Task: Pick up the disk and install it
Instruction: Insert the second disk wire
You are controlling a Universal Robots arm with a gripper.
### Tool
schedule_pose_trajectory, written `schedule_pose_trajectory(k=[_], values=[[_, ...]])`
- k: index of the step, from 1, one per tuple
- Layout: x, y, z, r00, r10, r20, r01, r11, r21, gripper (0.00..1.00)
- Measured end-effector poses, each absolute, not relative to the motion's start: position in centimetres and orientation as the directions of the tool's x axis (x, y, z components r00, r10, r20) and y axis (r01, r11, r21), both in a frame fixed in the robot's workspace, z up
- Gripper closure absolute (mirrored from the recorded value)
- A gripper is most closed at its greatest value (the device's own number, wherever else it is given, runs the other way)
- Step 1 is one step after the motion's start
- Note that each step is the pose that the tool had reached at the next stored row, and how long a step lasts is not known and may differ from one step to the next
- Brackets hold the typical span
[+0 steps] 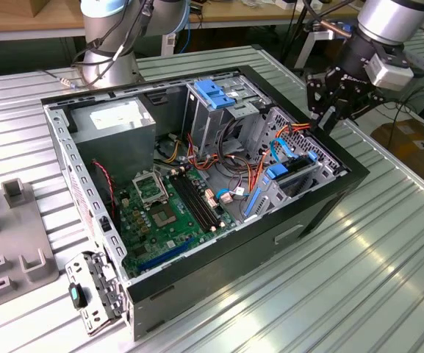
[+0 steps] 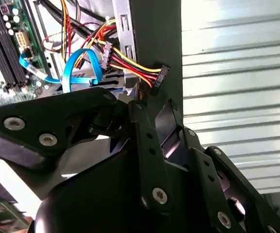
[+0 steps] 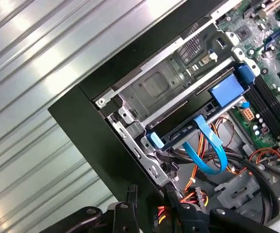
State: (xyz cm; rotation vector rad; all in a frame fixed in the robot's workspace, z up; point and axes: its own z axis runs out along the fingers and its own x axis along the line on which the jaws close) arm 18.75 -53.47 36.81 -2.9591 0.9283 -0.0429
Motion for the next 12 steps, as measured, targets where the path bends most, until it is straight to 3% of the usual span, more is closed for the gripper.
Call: schedule_pose_trajectory(k=[12], values=[[18.8,-52.2,36.8,0.863,-0.506,0.014,-0.504,-0.862,-0.047,0.64]])
